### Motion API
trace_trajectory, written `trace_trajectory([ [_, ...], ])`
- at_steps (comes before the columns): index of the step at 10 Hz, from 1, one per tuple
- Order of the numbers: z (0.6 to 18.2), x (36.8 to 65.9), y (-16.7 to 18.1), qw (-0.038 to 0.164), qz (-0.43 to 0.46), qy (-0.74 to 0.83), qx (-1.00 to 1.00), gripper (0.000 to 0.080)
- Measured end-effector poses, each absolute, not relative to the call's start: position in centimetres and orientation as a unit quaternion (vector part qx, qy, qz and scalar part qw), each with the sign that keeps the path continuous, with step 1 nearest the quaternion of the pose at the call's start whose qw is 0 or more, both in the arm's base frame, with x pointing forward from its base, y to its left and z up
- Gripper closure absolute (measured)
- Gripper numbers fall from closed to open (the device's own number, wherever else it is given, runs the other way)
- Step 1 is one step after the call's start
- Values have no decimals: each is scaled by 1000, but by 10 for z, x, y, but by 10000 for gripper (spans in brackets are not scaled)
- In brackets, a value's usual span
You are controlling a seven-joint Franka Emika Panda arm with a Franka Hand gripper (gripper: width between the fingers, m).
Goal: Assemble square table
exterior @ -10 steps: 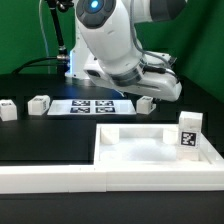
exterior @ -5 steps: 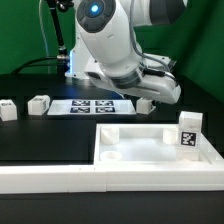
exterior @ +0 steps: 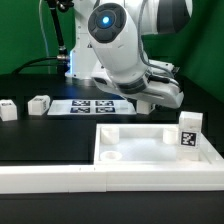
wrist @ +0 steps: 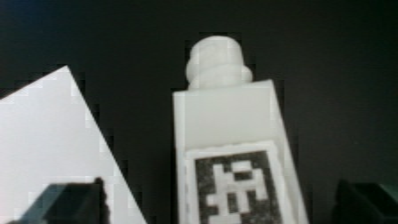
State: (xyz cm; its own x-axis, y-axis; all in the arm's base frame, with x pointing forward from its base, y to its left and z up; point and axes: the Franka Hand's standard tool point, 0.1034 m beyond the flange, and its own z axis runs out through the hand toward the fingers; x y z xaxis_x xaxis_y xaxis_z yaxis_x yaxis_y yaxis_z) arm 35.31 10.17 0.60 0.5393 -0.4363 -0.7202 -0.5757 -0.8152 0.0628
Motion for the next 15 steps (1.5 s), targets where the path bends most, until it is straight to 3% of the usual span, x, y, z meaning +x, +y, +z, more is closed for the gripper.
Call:
trace_trajectory([
  [1, 6, 353, 102, 91, 382, 290, -873, 284],
  [2, 6, 353, 101, 91, 382, 290, -872, 284],
  [4, 6, 353, 102, 91, 382, 290, -872, 512],
  [10, 9, 357, 98, 87, 380, 289, -874, 512],
  [14, 82, 433, 74, 54, 277, 212, -936, 511],
  [15, 79, 431, 75, 56, 266, 218, -937, 511],
])
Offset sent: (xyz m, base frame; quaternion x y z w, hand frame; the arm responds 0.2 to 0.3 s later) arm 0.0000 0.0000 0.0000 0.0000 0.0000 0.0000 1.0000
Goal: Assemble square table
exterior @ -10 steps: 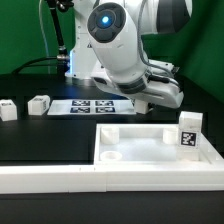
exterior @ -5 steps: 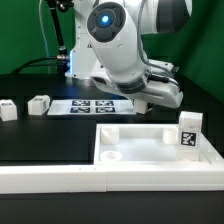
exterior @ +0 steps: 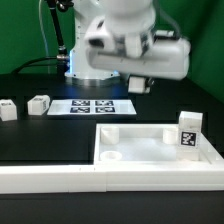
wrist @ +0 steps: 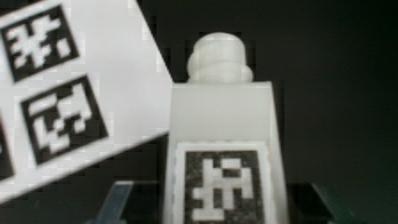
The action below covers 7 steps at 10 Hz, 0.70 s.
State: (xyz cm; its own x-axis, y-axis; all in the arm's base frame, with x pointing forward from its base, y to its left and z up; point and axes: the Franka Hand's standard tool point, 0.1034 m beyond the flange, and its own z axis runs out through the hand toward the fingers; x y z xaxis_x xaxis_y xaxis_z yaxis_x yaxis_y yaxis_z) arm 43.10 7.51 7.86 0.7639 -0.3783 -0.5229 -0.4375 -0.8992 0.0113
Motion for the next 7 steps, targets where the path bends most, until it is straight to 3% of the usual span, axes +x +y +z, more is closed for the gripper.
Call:
trace_trajectory([
  [1, 73, 435, 76, 52, 244, 217, -944, 511],
  [4, 82, 459, 68, 52, 127, 216, -967, 511],
  [7, 121, 532, 33, 24, -14, 148, -989, 511],
])
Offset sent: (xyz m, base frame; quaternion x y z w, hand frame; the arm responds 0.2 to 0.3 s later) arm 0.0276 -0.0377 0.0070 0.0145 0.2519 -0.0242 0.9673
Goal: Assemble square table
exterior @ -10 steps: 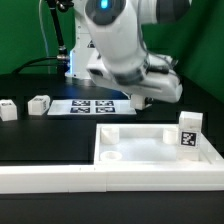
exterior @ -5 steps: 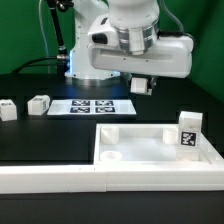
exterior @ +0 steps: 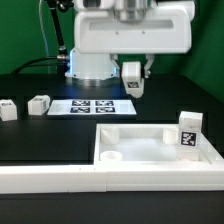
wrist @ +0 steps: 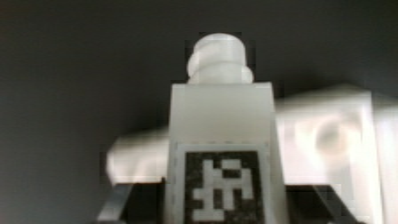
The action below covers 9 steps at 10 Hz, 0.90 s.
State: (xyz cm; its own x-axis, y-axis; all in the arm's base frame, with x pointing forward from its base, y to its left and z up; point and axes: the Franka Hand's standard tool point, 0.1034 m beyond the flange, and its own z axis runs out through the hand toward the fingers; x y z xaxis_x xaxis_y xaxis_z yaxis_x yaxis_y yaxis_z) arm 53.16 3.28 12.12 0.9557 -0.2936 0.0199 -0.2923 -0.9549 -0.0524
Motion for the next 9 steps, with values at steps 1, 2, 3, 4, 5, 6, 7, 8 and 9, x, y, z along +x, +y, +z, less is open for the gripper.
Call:
trace_trajectory([
  [1, 128, 538, 28, 10, -36, 125, -991, 511],
  [2, 127, 540, 33, 14, -64, 127, -990, 511],
  [3, 126, 542, 38, 18, -105, 122, -987, 511],
  [4, 125, 541, 42, 22, -136, 117, -983, 511],
  [5, 125, 542, 43, 23, -155, 108, -982, 511],
  [6, 135, 555, 32, 18, -186, 90, -978, 511],
  [7, 148, 573, 19, 12, -204, 78, -976, 511],
  [8, 157, 598, 7, 2, -255, 60, -965, 511],
  [9, 156, 608, -4, -13, -277, 39, -960, 511],
])
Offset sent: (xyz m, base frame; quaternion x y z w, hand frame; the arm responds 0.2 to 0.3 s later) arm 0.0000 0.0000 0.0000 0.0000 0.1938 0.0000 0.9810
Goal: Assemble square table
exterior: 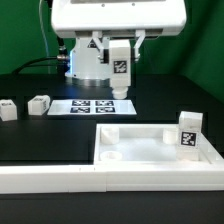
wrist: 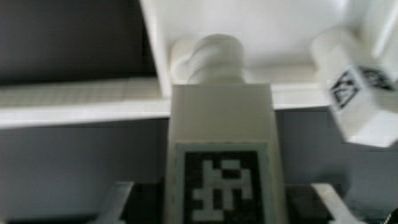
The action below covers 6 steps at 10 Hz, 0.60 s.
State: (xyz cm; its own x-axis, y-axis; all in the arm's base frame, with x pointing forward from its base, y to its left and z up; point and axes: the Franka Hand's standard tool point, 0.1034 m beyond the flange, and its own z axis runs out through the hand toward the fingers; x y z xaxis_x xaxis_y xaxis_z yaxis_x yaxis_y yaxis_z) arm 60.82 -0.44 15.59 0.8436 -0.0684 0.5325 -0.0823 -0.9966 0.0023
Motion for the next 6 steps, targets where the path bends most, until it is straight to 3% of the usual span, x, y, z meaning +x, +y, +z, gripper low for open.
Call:
trace_trajectory([
  [2, 154, 621, -25, 29, 302, -28, 952, 511],
  [6, 153, 622, -24, 29, 303, -28, 952, 511],
])
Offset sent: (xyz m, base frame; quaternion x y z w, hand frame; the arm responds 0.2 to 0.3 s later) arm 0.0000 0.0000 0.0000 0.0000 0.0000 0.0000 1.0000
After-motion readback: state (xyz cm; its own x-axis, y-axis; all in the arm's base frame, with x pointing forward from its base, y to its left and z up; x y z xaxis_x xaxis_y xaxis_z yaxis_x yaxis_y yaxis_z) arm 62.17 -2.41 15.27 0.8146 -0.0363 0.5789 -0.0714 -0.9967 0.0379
